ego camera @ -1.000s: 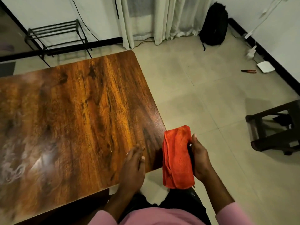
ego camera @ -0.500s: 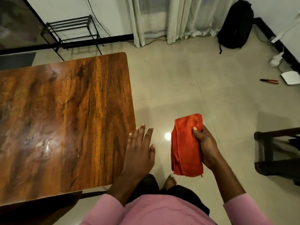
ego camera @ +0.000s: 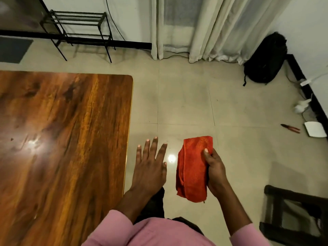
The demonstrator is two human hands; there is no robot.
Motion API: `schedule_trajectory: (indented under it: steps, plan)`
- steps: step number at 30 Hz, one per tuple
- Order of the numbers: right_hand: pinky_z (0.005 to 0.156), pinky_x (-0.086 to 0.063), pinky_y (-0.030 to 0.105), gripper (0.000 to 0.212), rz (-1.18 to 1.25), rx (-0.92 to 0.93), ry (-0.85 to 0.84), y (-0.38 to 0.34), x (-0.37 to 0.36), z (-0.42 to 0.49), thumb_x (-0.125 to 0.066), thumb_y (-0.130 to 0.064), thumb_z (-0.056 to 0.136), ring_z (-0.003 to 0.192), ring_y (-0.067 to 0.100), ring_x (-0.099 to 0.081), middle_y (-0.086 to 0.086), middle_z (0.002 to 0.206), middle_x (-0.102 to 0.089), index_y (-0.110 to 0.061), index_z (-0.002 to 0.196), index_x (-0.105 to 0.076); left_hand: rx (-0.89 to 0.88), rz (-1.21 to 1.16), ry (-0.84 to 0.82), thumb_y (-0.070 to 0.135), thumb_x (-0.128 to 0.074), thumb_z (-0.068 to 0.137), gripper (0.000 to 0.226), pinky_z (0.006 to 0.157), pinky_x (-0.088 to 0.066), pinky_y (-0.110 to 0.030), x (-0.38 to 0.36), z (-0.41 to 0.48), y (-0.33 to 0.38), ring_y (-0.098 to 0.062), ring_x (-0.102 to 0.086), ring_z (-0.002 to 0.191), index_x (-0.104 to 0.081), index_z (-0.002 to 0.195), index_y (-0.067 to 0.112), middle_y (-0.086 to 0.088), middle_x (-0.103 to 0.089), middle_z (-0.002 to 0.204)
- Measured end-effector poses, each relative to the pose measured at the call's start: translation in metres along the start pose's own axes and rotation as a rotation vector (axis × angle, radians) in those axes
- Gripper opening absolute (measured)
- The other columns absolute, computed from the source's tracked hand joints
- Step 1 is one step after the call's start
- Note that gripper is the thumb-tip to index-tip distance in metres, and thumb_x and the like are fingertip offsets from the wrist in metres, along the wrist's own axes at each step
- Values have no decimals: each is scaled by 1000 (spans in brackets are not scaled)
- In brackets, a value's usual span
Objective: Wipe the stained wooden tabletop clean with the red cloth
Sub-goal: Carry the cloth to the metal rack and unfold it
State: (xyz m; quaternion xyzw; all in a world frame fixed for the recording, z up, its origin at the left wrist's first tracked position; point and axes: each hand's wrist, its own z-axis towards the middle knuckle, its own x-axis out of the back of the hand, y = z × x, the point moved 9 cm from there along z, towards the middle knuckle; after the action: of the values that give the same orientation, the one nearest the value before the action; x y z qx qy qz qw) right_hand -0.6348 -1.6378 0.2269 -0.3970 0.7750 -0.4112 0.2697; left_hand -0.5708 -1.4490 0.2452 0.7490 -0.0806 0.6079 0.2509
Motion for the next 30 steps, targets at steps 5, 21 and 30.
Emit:
schedule_trajectory:
  steps: [5,21,30]
  plan:
    - [72,-57,36,22,-30,0,14,-48,-23,73,-46,-40,94,92,17,-69,-4,102,-71,-33,111,-59,5,27,-4,36,-46,96,68,116,11,-48,24,85,-19,-32,-2,151,-16,156,26,-11,-5,164]
    - [75,-54,36,19,-5,54,-109,-213,-123,336,-43,-34,98,93,20,-67,-1,103,-70,-31,108,-59,137,52,52,35,-38,99,71,119,12,-49,90,355,-72,-31,10,151,3,156,27,-9,14,163]
    - [69,-56,29,20,-80,23,-303,-300,-204,481,-45,-34,97,90,18,-69,-4,98,-73,-28,108,-60,270,30,88,35,-43,97,71,120,5,-51,136,508,-102,-33,4,151,-6,157,25,-11,7,163]
